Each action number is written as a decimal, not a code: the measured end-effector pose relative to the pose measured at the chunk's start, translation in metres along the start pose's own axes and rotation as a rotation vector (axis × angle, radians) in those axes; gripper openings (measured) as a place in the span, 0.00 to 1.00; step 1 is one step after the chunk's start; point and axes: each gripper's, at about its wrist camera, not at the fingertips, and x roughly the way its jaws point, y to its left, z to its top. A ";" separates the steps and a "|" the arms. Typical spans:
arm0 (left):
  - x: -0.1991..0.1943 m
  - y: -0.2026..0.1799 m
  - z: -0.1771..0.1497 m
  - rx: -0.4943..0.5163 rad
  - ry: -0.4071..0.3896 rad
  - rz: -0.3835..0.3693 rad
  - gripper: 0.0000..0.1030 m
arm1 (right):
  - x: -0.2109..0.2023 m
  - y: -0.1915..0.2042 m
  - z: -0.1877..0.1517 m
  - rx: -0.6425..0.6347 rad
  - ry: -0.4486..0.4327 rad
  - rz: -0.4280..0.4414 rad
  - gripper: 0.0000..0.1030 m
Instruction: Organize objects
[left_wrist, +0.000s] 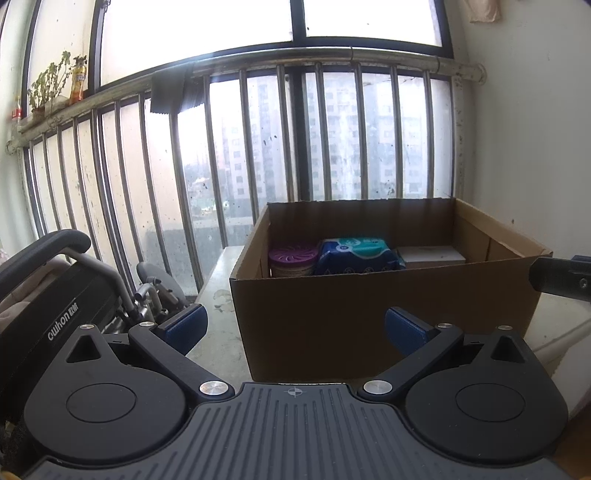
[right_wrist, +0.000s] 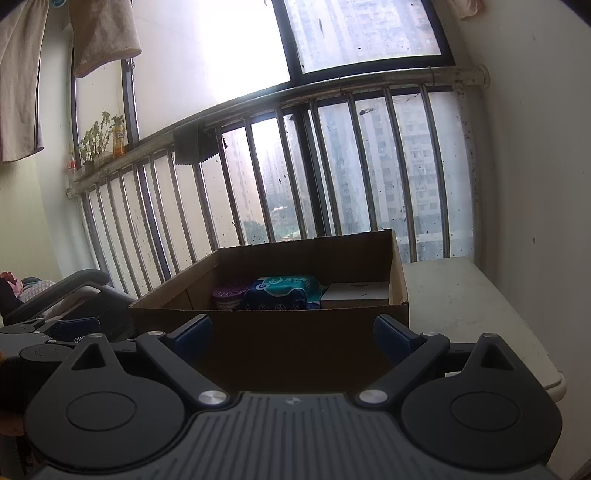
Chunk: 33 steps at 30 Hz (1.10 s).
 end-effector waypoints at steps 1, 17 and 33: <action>0.000 0.000 0.000 0.002 0.003 0.004 1.00 | 0.000 -0.001 0.000 0.007 0.000 0.008 0.94; -0.006 -0.005 0.000 -0.007 -0.012 -0.027 1.00 | -0.014 -0.001 0.006 0.022 -0.020 0.041 0.95; -0.006 -0.016 0.002 0.029 -0.020 0.000 1.00 | -0.014 -0.004 0.006 0.010 -0.034 0.017 0.95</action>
